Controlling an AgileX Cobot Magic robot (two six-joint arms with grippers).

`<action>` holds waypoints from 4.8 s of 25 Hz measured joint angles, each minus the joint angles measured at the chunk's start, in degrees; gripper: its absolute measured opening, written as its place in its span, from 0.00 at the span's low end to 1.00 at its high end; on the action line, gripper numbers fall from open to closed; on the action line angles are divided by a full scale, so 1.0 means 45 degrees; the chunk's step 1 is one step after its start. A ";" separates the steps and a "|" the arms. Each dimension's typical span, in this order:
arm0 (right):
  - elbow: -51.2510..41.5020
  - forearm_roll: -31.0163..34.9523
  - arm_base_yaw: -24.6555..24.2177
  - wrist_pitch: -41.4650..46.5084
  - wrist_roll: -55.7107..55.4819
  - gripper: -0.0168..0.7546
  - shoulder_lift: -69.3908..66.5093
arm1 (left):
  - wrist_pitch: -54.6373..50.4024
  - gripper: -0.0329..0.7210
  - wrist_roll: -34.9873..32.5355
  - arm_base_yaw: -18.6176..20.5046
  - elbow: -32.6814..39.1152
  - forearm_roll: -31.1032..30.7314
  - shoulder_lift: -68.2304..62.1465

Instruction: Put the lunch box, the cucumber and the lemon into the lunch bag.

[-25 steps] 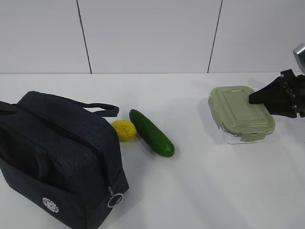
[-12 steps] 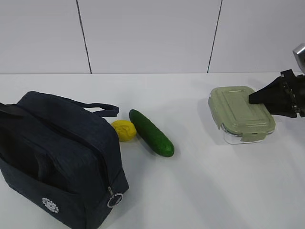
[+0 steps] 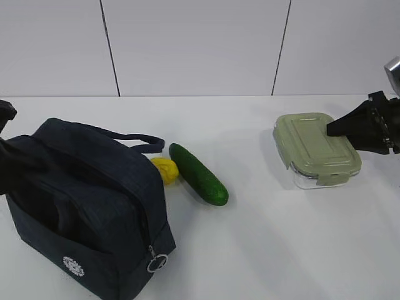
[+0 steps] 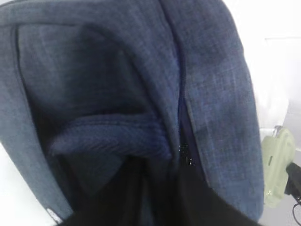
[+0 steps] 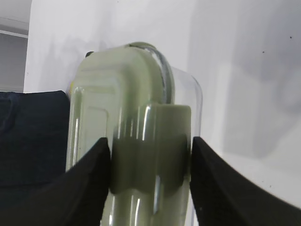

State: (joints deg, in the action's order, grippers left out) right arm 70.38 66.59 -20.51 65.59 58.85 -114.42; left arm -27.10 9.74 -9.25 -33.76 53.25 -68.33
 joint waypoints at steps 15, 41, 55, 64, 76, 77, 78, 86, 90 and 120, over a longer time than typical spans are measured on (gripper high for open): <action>0.0000 0.0000 0.0000 0.0000 -0.0309 0.53 0.0304 | -0.2981 0.04 -0.0022 -0.0049 -0.3230 -0.4214 -0.0669; -0.0024 -0.0488 0.2017 0.0214 -0.2939 0.53 0.3179 | -0.6268 0.04 0.1633 -0.0049 -0.6214 -0.7922 -0.2578; 0.1815 -0.0677 0.4868 0.0442 -0.4348 0.53 0.3552 | -0.6792 0.04 0.1811 -0.0244 -0.6569 -0.7784 -0.2598; 0.2960 -0.1159 0.6608 0.0668 -0.5514 0.53 0.3552 | -0.6518 0.04 0.2020 -0.0418 -0.6640 -0.7496 -0.2598; 0.3039 -0.1437 0.8746 0.0533 -0.6089 0.53 0.3299 | -0.5995 0.04 0.2039 -0.0418 -0.6640 -0.7201 -0.2598; 0.3039 -0.1437 0.8796 0.0395 -0.6093 0.53 0.3299 | -0.5967 0.04 0.2039 -0.0418 -0.6640 -0.7179 -0.2598; 0.3039 -0.1437 0.8826 0.0289 -0.6118 0.53 0.3299 | -0.5939 0.04 0.2039 -0.0418 -0.6640 -0.7179 -0.2598; 0.3490 -0.1162 0.8852 -0.0577 -0.6146 0.53 0.2791 | -0.5829 0.04 0.2039 -0.0418 -0.6640 -0.7060 -0.2598; 0.3540 -0.0968 0.9028 -0.1753 -0.6200 0.53 0.2768 | -0.5524 0.04 0.2039 -0.0418 -0.6640 -0.6893 -0.2598; 0.3540 -0.1961 1.0920 -0.6137 -0.5724 0.53 0.1456 | -0.4814 0.04 0.1757 -0.0418 -0.6640 -0.5431 -0.2953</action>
State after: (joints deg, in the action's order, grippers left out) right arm 86.31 57.76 28.63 37.97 33.09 -107.87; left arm -48.76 17.65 -11.13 -63.64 28.81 -81.62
